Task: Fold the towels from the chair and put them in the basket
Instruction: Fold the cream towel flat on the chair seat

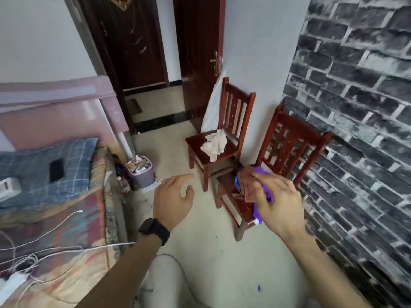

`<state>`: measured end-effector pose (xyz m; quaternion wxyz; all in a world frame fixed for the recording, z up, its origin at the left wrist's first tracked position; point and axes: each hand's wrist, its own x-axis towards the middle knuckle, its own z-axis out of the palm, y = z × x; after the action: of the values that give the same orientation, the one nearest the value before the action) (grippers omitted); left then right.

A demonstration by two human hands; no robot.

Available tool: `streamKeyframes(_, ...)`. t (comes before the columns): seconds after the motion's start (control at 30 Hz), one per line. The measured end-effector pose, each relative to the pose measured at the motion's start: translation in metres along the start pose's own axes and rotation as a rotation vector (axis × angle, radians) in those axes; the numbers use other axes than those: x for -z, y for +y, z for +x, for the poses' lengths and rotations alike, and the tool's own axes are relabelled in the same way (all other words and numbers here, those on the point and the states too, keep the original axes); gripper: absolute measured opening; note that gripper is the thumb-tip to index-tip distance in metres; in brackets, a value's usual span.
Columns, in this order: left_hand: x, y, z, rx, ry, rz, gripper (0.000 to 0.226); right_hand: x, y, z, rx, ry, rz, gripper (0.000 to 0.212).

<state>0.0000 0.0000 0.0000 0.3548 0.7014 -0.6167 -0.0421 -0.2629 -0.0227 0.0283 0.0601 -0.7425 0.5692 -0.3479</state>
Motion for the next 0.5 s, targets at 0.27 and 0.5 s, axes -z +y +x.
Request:
streamKeyframes(0.27, -0.062, -0.070, 0.039, 0.140, -0.194, 0.036, 0.033, -0.114, 0.045, 0.021, -0.122, -0.137, 0.028, 0.030)
streamKeyframes(0.5, -0.094, -0.129, 0.138, 0.162, -0.431, 0.046, 0.042, -0.195, 0.027, 0.094, -0.267, -0.197, -0.011, 0.032)
